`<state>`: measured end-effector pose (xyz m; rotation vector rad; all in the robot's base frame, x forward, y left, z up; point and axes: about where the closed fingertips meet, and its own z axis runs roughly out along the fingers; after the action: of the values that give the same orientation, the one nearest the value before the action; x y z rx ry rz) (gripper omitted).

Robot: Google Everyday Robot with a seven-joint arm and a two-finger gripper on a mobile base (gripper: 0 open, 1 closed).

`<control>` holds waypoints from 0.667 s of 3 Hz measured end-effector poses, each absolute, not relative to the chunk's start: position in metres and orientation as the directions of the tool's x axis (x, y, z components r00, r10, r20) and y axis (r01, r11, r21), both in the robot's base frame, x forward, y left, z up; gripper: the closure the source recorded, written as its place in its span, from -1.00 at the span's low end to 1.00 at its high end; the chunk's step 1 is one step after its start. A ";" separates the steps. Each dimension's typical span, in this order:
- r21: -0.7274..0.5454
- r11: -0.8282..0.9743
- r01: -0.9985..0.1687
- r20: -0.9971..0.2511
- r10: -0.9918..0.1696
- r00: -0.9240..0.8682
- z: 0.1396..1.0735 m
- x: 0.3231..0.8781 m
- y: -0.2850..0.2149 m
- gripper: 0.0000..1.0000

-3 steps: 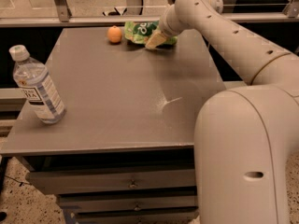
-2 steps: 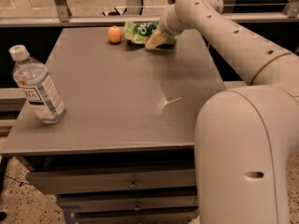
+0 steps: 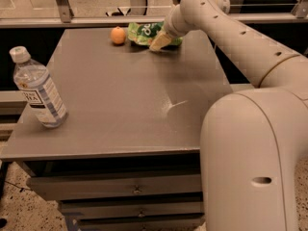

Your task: Move green rice chip bag near orange

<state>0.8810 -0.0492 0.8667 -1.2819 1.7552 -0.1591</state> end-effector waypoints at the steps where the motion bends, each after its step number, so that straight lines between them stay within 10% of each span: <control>1: -0.575 0.448 -0.685 -0.593 -0.804 -0.028 0.867 0.881 -0.049 -1.00; 2: -0.575 0.448 -0.685 -0.593 -0.804 -0.028 0.867 0.881 -0.049 -0.67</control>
Offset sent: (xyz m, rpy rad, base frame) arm -0.1705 -0.1600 0.1071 0.2721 -0.1548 0.1412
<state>0.8809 -0.0493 0.8671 -1.2819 1.7551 -0.1590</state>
